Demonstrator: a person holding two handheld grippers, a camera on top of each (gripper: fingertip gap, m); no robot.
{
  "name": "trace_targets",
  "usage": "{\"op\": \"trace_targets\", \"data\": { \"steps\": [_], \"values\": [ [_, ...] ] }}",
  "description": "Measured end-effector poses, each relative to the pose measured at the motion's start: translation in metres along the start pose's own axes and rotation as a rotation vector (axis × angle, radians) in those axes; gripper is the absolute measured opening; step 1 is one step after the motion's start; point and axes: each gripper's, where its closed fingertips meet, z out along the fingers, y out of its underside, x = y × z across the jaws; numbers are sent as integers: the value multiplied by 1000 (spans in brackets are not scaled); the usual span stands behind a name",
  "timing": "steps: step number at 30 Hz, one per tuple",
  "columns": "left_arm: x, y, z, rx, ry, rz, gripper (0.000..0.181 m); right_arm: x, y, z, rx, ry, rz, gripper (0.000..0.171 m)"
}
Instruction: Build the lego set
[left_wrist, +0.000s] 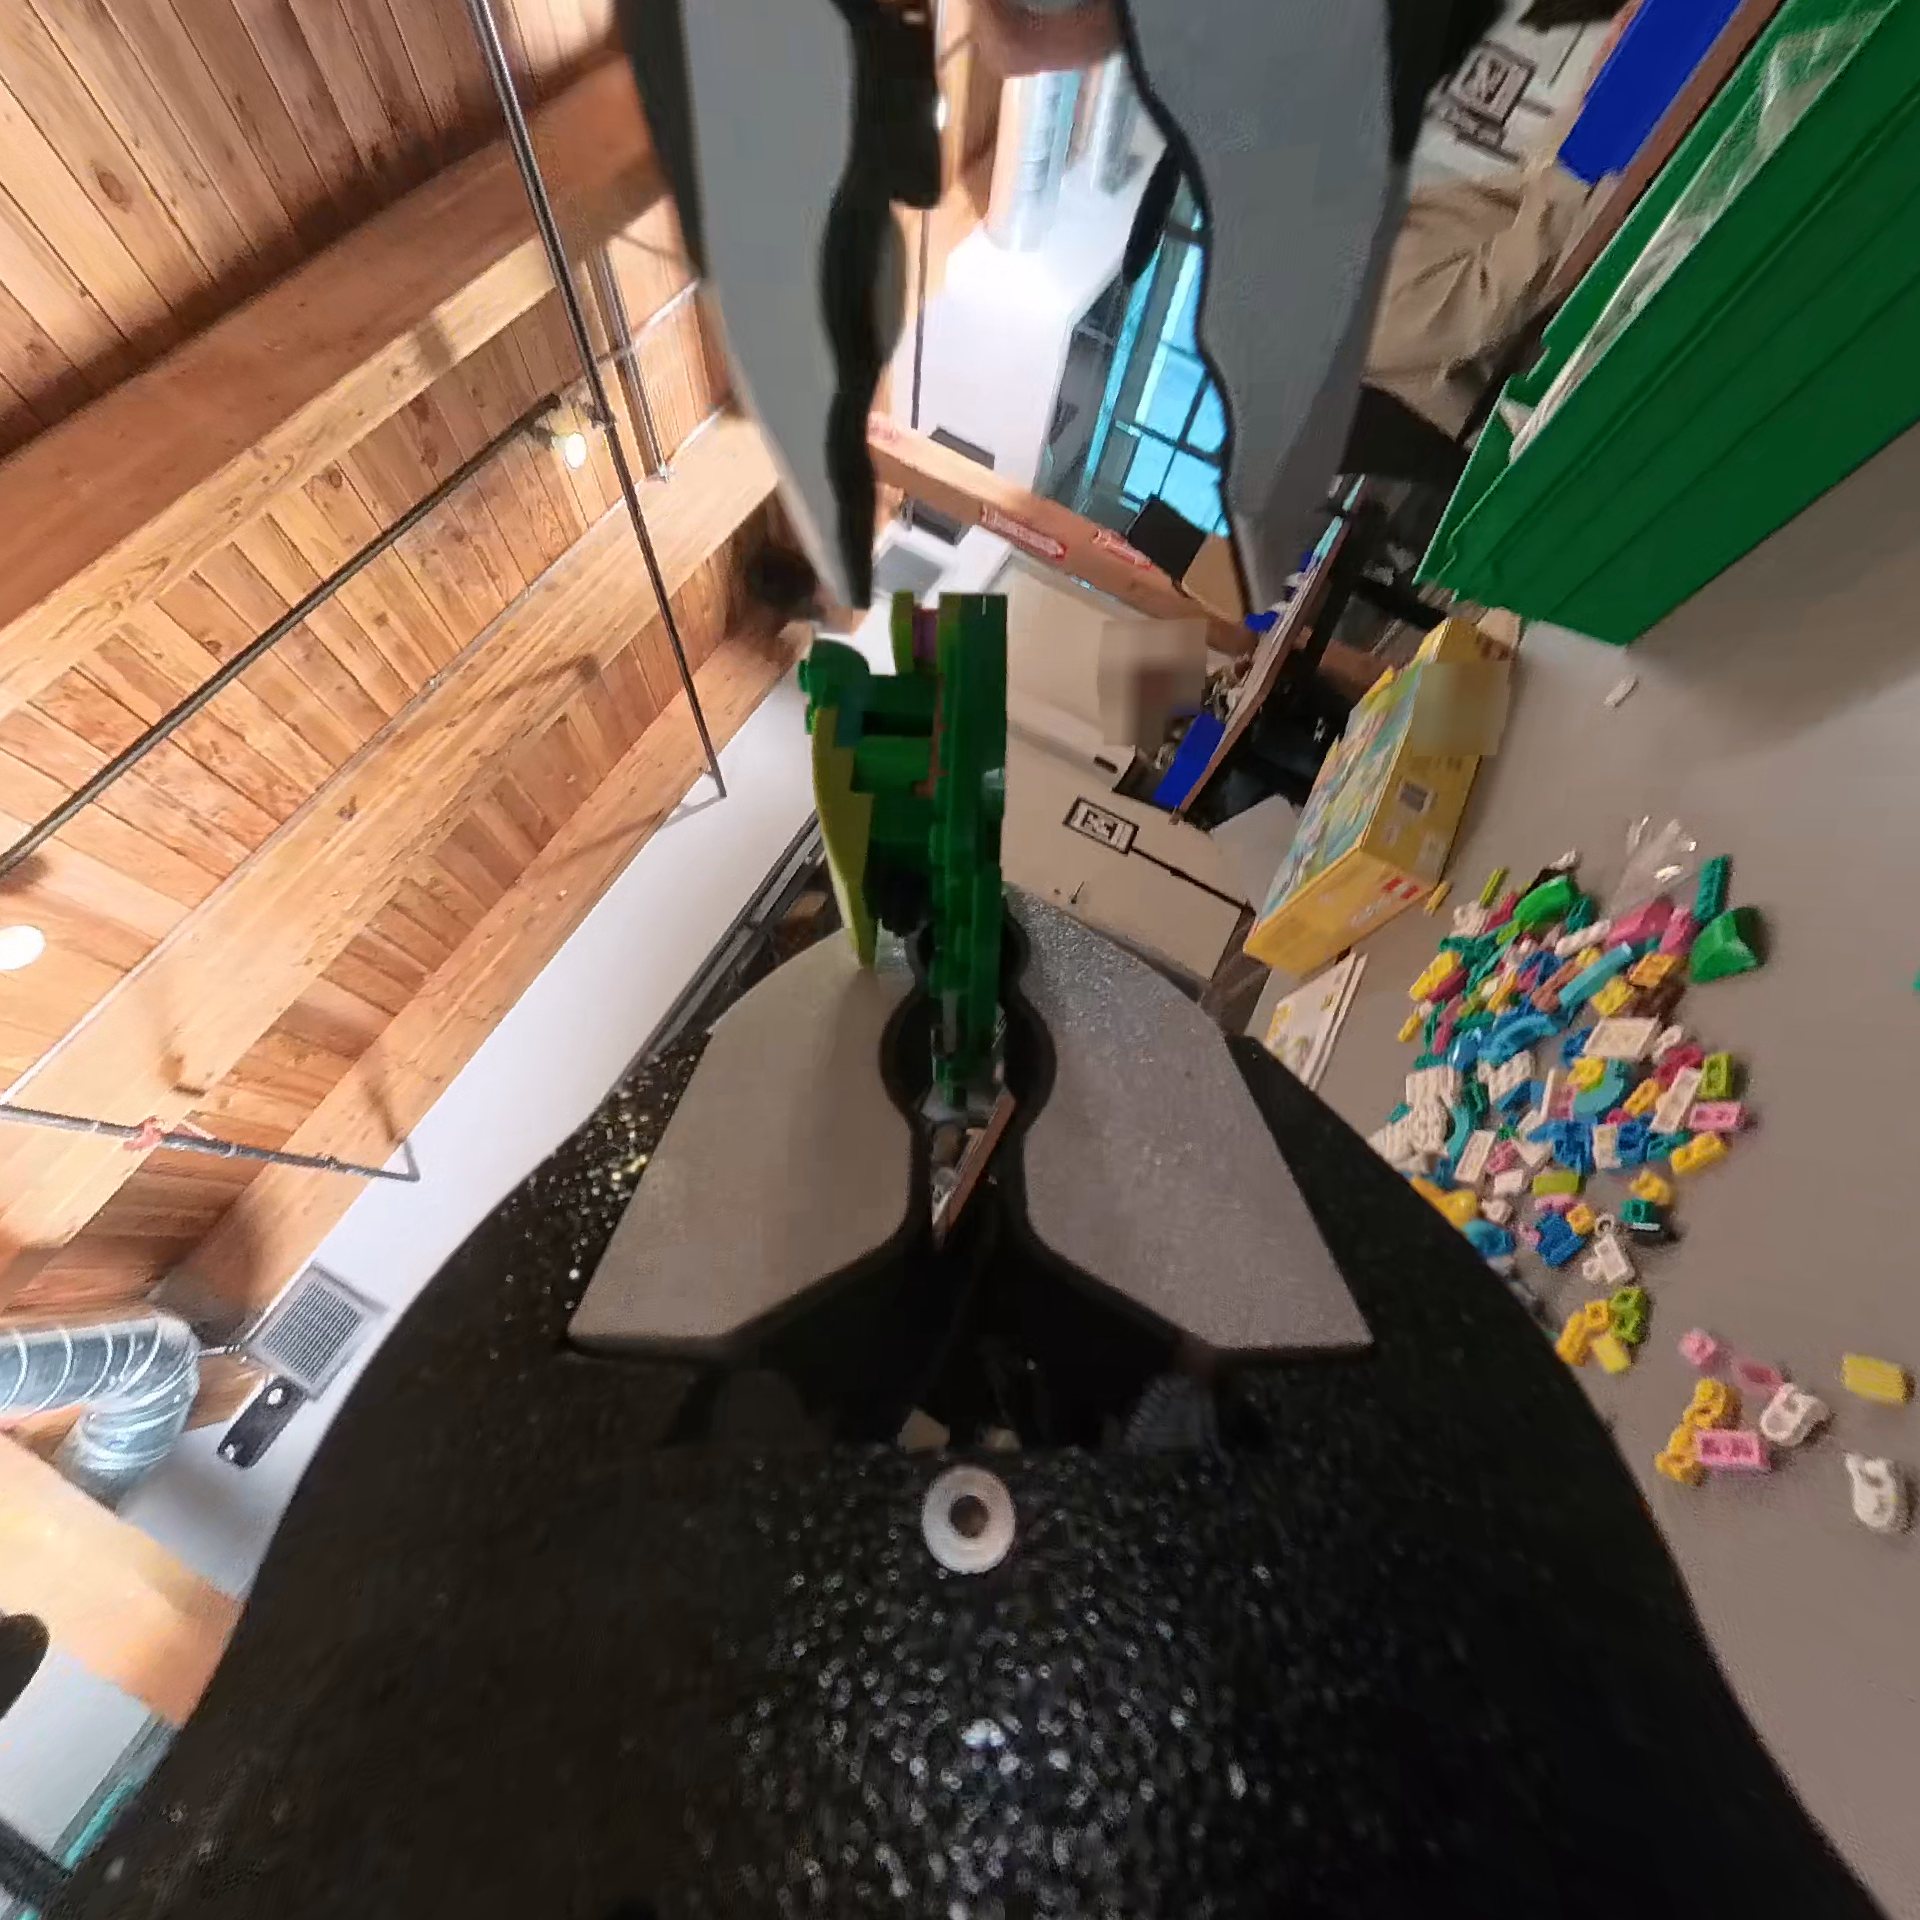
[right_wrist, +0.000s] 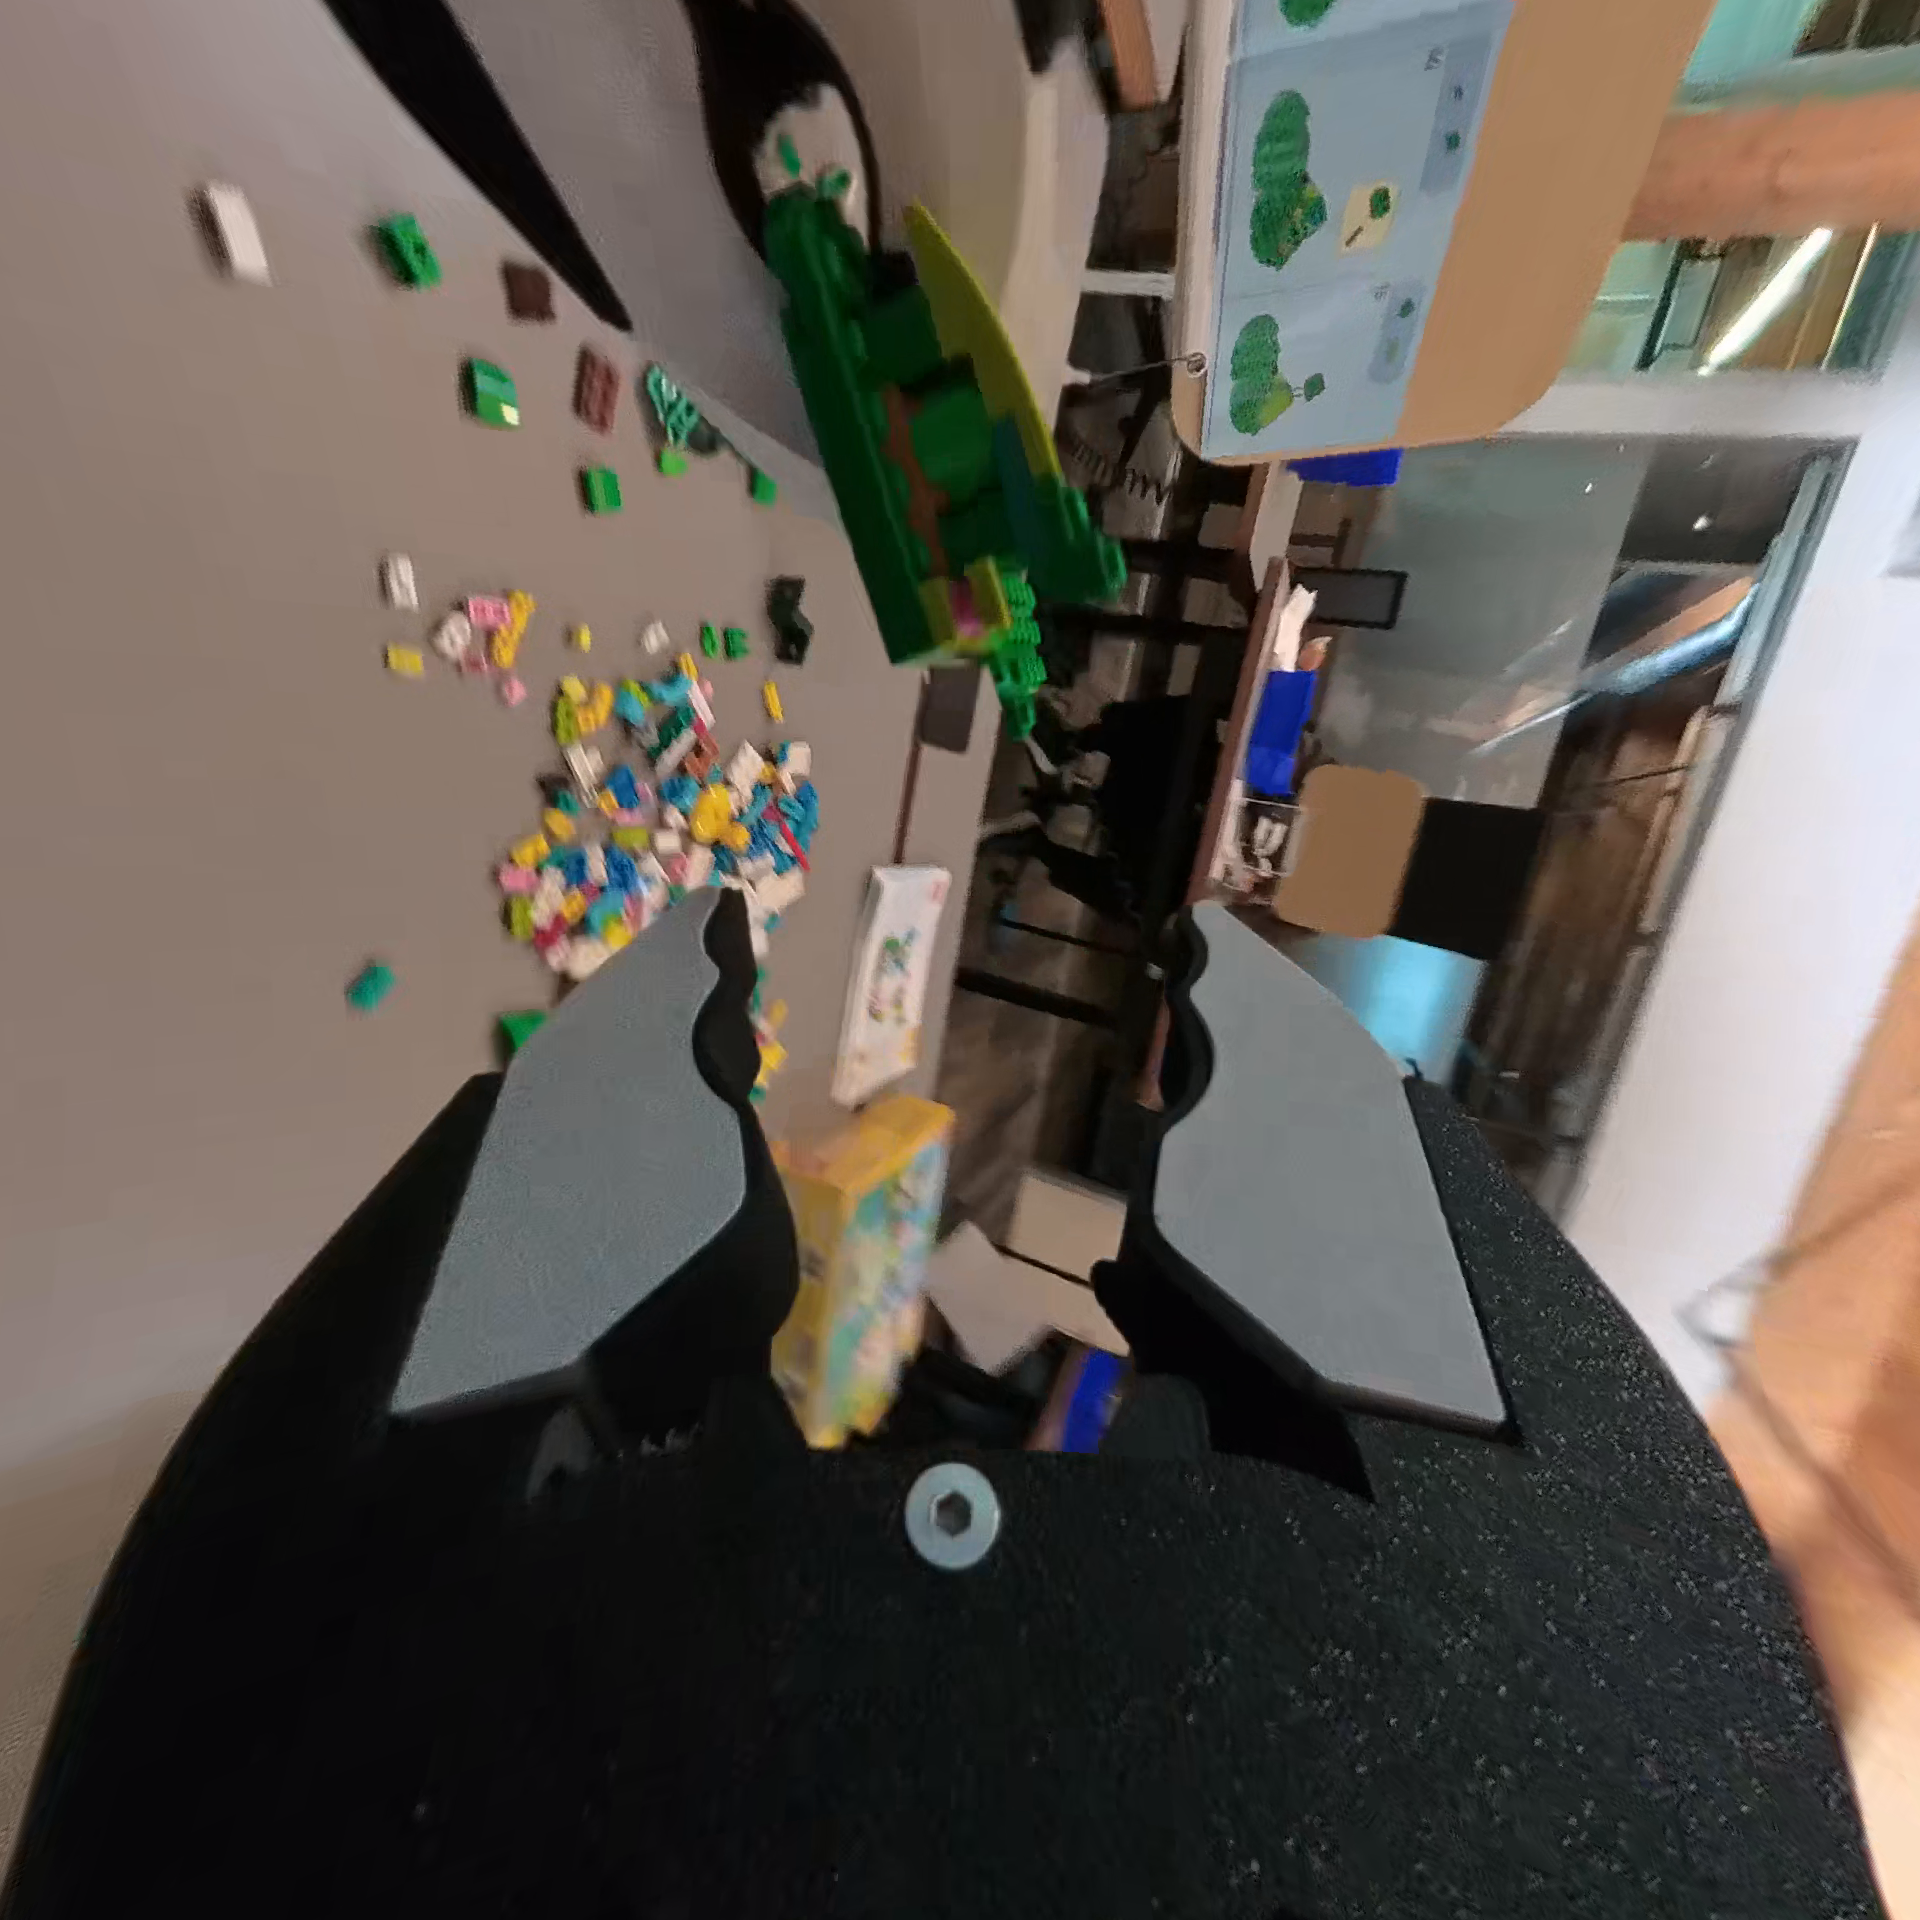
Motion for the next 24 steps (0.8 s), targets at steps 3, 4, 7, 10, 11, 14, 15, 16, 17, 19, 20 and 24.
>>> {"op": "trace_targets", "data": {
  "steps": [3,4,7,10,11,14,15,16,17,19,20,24],
  "values": [
    [13,33,4,-66,-6,-8,8,-14,14,40,134,37,232,74],
    [19,45,6,-96,-2,-8,8,-17,18,55,189,64,312,73],
    [37,78,10,-197,21,2,8,-23,33,98,350,155,585,66],
    [50,98,12,-251,19,8,8,-28,56,139,438,207,902,64],
    [55,104,12,-270,27,6,8,-29,63,151,463,226,1000,63],
    [71,120,11,-317,68,9,8,-31,84,172,510,298,1200,59],
    [76,123,10,-325,85,15,8,-34,88,175,521,316,1233,58],
    [81,125,10,-332,98,20,8,-37,91,177,531,338,1250,56],
    [85,127,9,-338,110,25,8,-42,93,178,536,360,1253,54],
    [93,131,8,-352,140,33,8,-51,94,177,542,362,1243,49],
    [96,133,8,-358,151,38,8,-53,92,175,547,348,1235,48],
    [102,138,7,-381,165,55,8,-52,97,166,583,403,1254,41]
  ]
}}
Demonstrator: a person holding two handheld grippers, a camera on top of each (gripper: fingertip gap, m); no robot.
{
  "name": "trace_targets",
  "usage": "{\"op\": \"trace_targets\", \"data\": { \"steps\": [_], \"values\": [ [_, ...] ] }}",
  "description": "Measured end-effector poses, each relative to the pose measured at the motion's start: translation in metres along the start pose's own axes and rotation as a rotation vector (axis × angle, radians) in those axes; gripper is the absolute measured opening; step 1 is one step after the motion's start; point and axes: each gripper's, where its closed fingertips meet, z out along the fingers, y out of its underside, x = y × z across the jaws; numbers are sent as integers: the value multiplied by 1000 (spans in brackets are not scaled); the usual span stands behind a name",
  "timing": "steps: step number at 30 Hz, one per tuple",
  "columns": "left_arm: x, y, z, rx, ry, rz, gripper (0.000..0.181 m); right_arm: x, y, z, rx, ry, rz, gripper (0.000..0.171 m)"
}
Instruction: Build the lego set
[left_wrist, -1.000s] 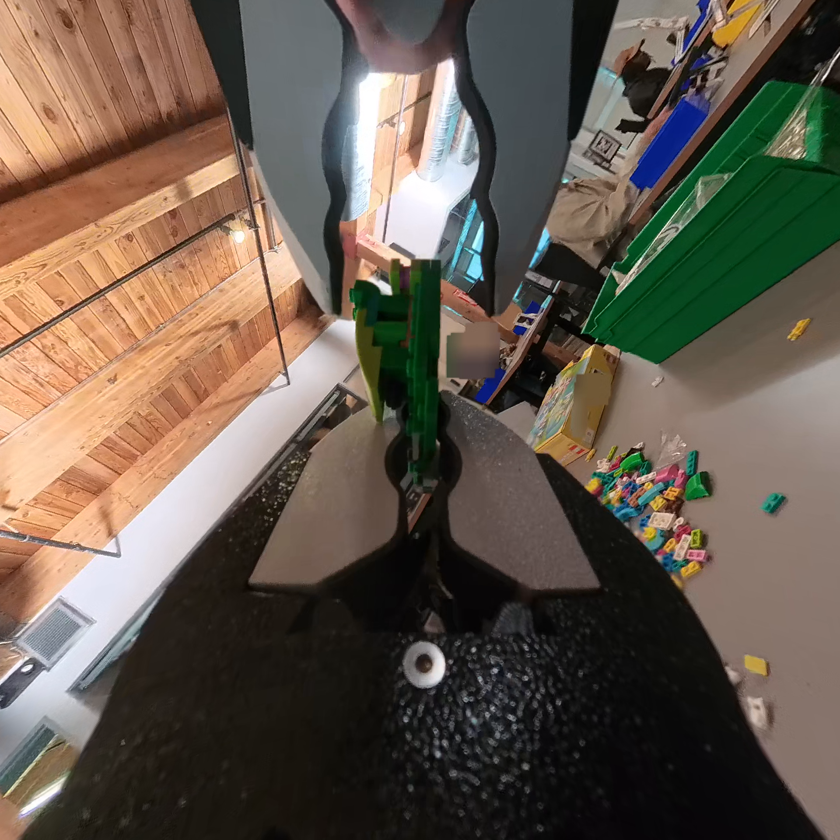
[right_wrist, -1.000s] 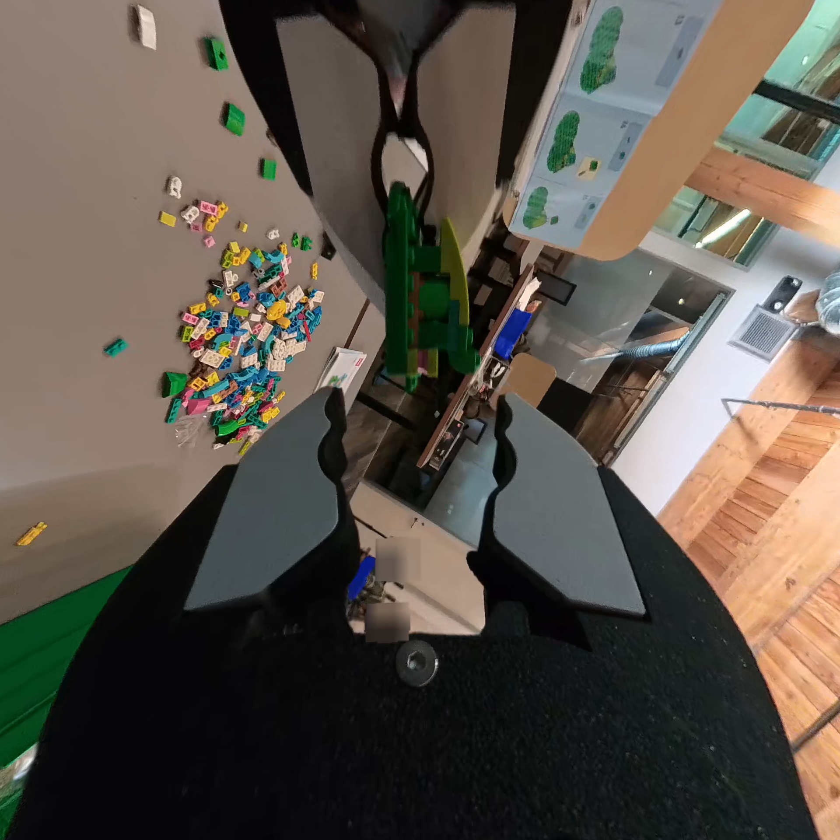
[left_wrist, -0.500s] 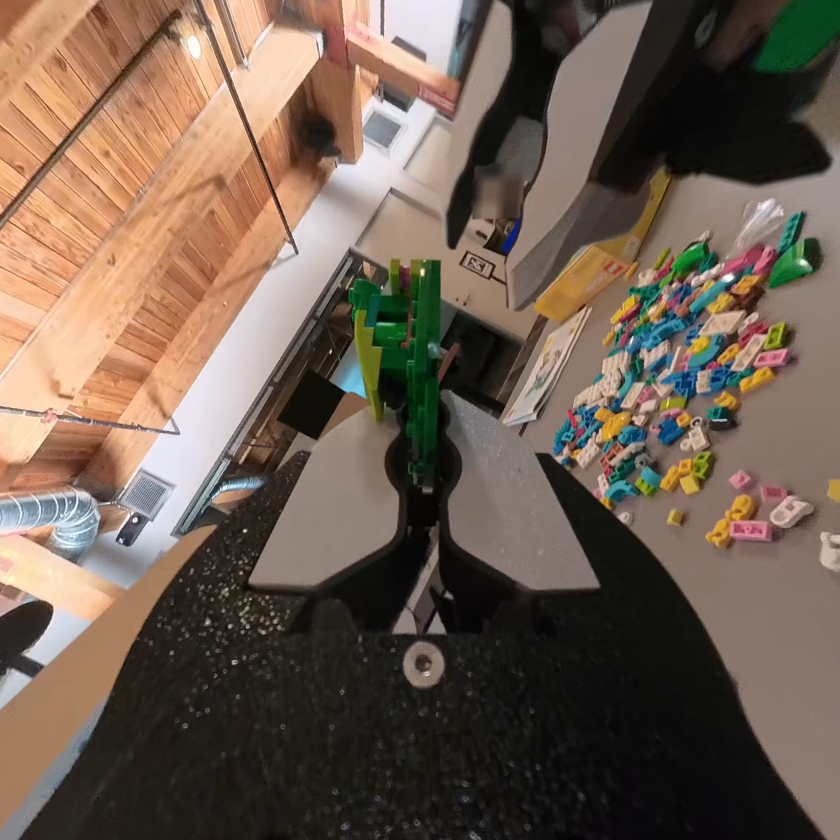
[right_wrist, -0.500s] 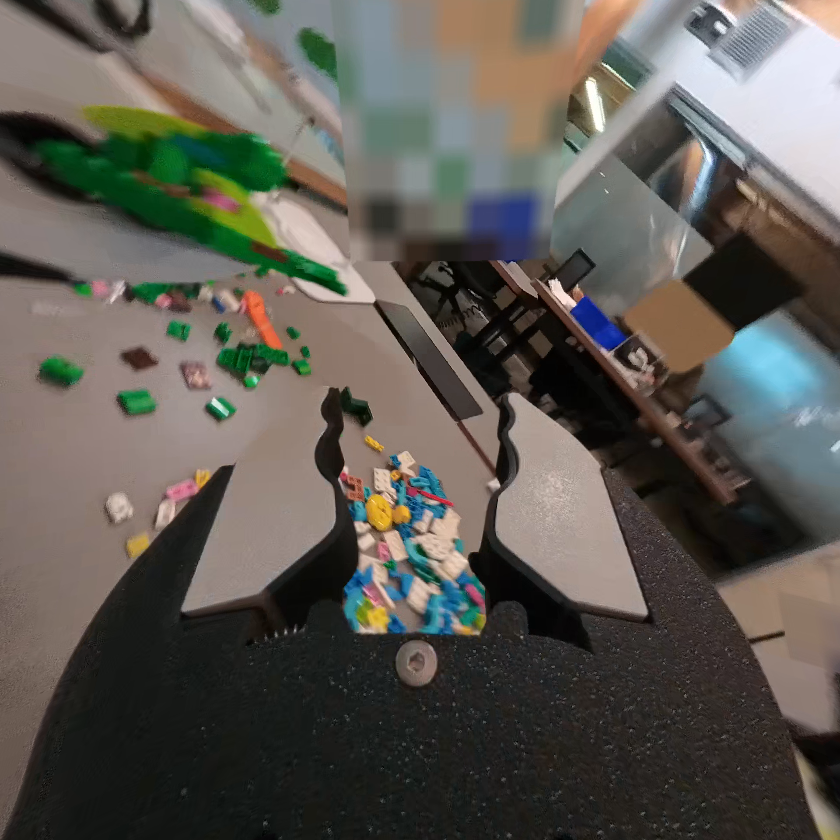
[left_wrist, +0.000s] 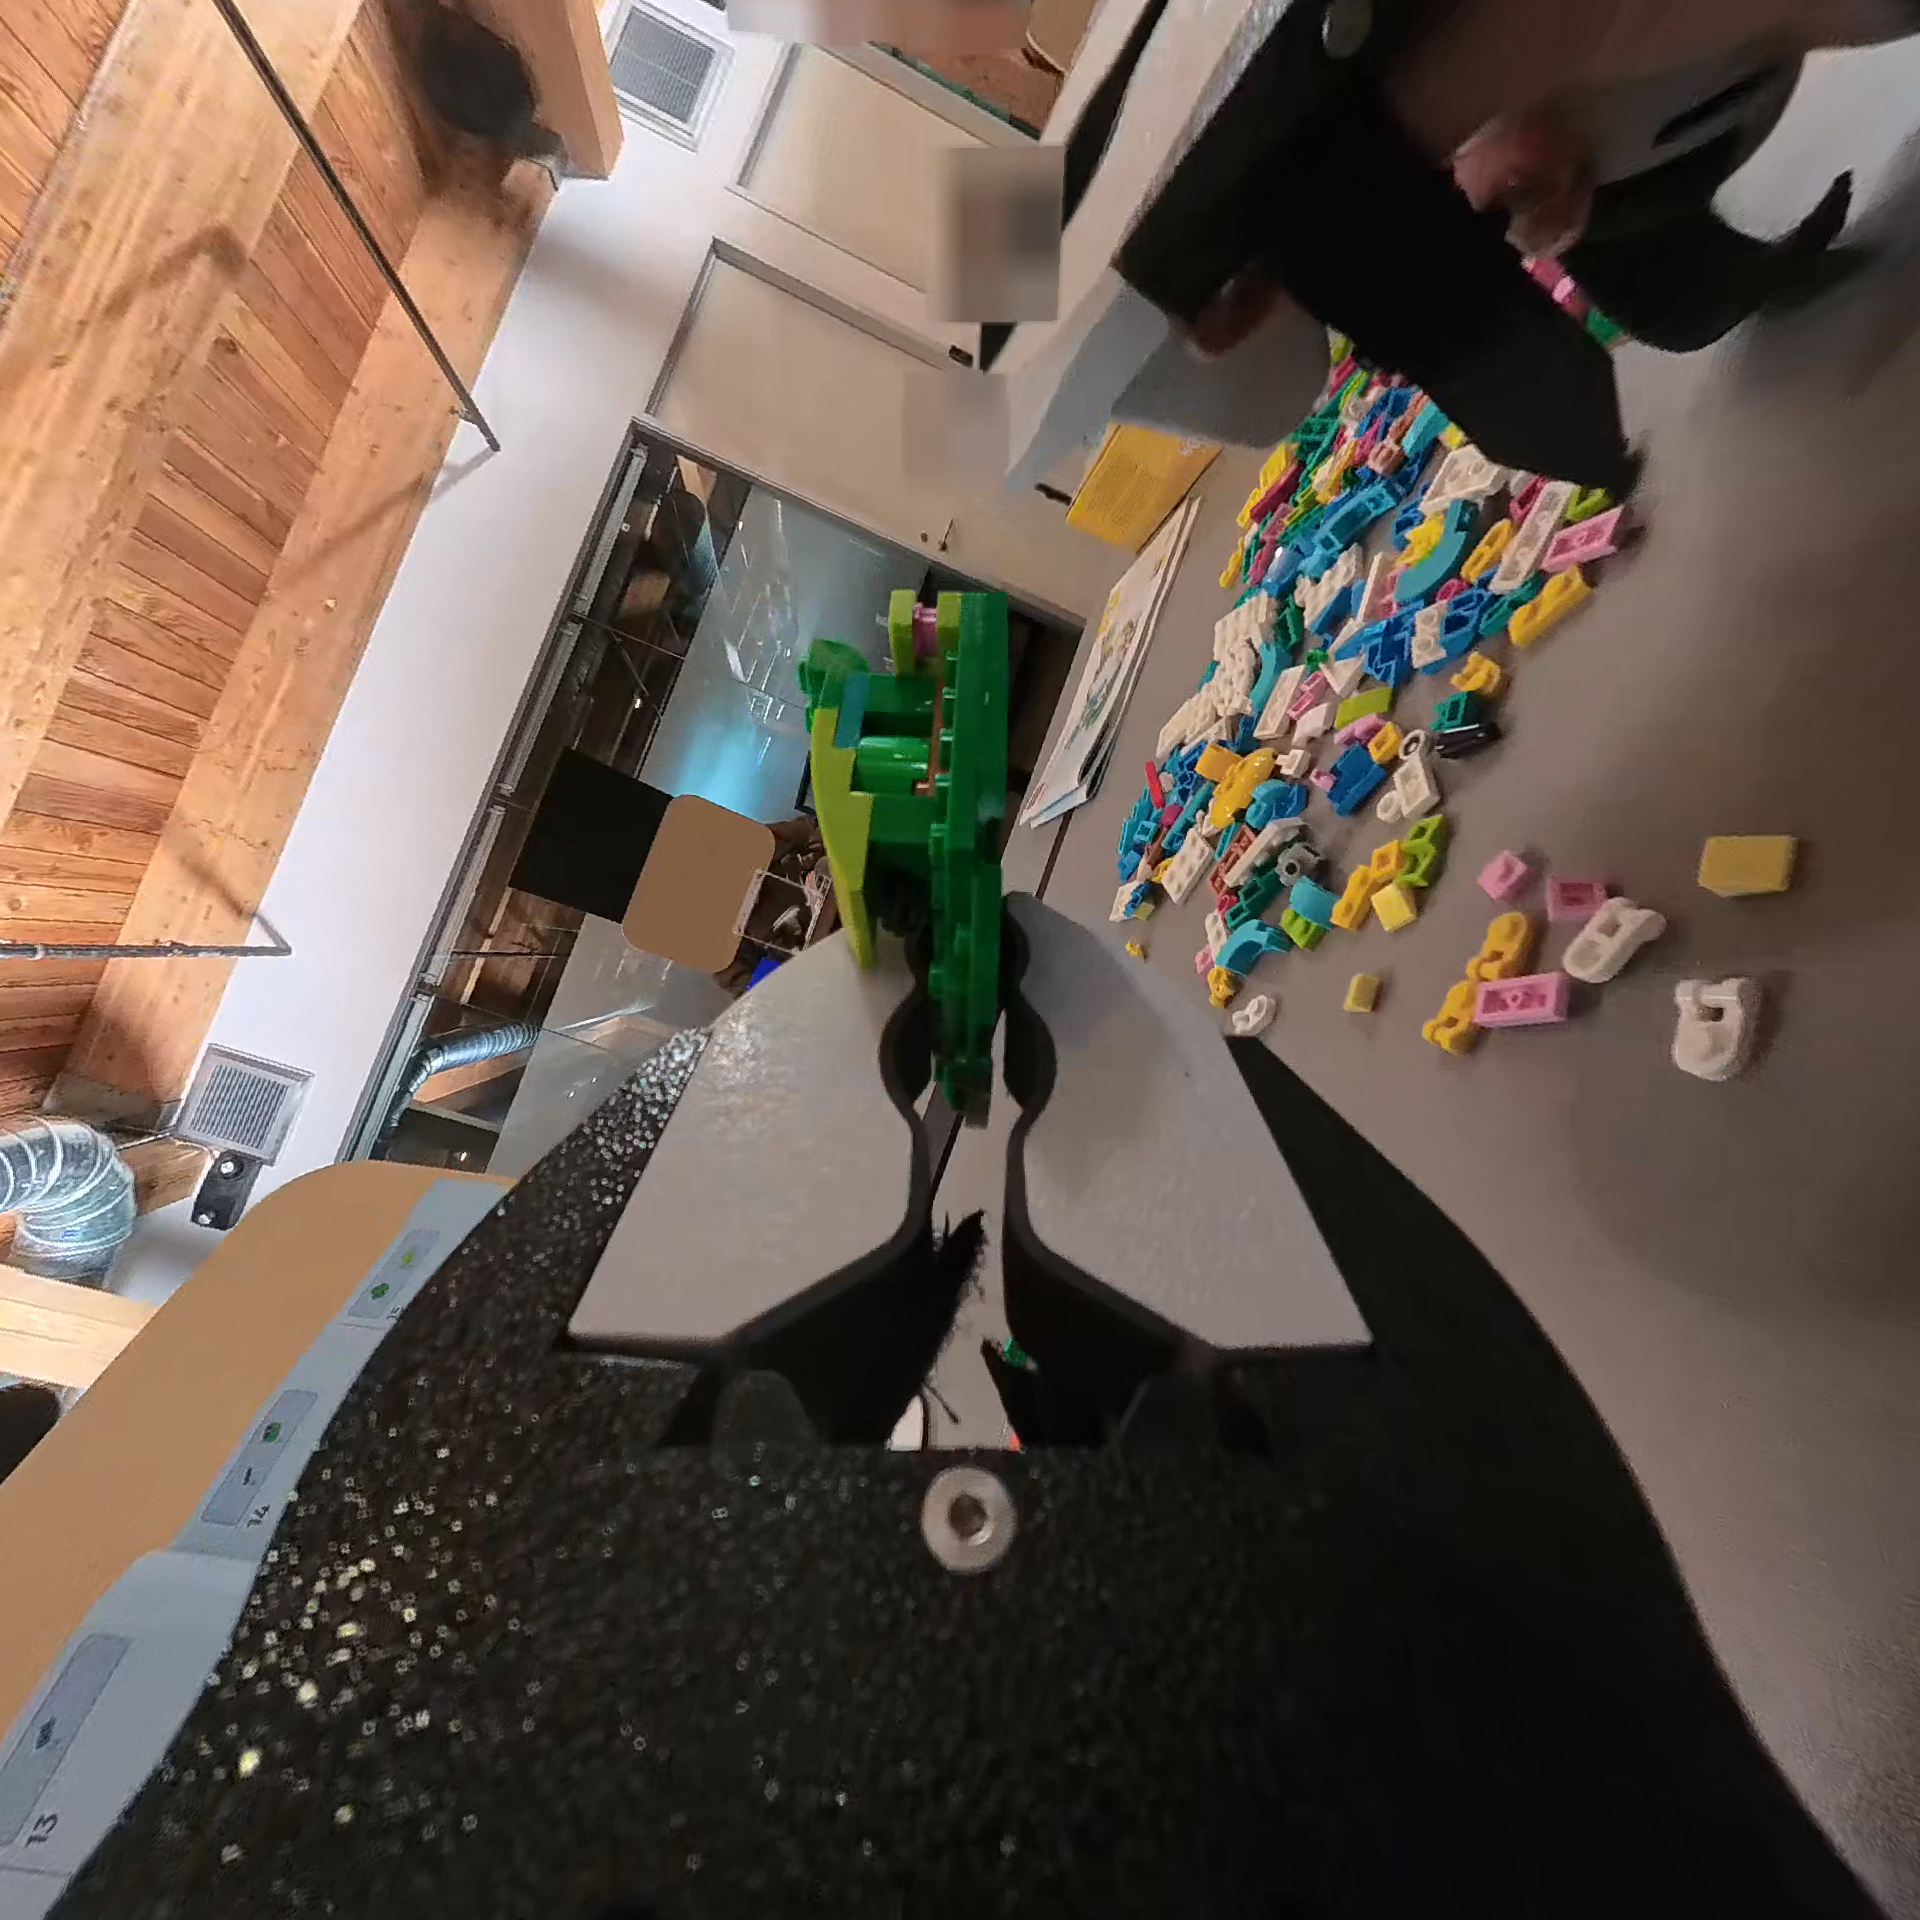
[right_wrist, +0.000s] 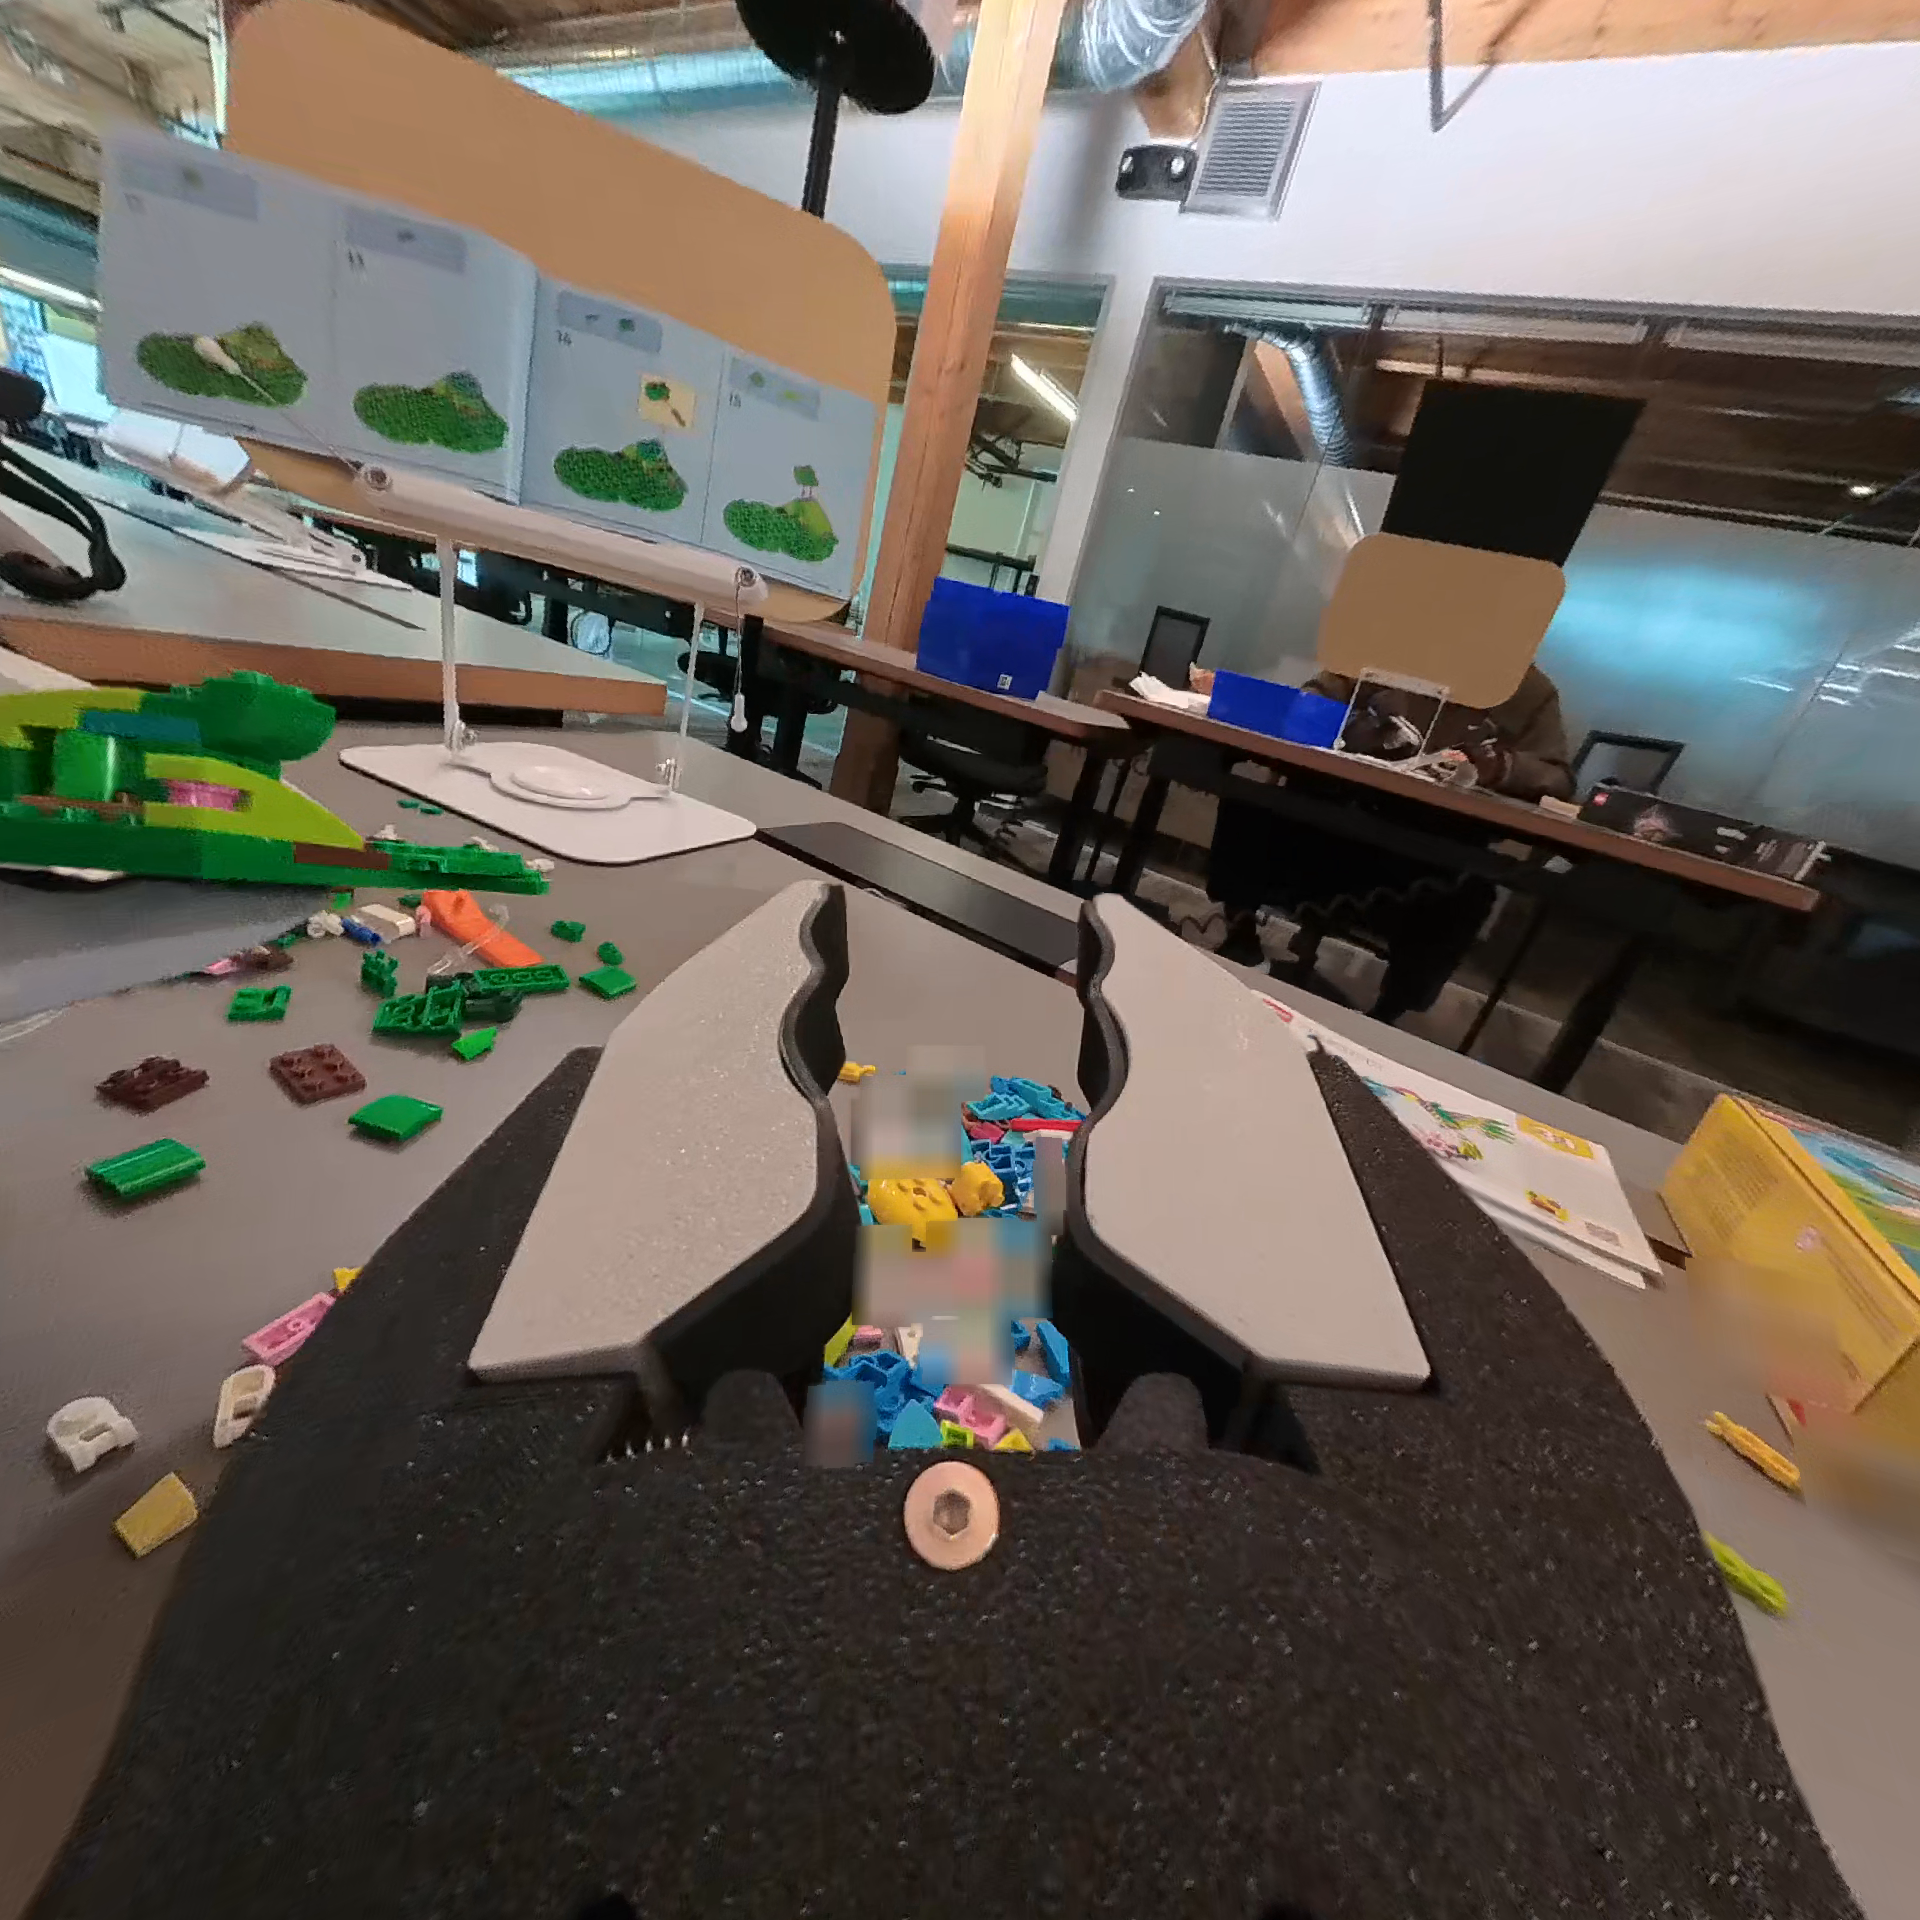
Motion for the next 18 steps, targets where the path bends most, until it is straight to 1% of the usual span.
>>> {"op": "trace_targets", "data": {
  "steps": [4,10,13,15,16,18],
  "values": [
    [3,7,1,-30,-3,20,8,-1,15,4,-44,-21,30,41],
    [10,1,-1,-11,23,21,8,8,18,4,-41,14,67,40],
    [18,-8,-4,15,74,30,8,9,18,3,-45,25,57,40],
    [22,-14,-7,-3,106,23,8,8,16,3,-37,22,39,39],
    [25,-19,-9,-14,126,-18,8,6,16,2,-34,19,29,38],
    [41,-33,-19,-22,224,-90,8,1,16,3,-42,-4,17,33]
  ]
}}
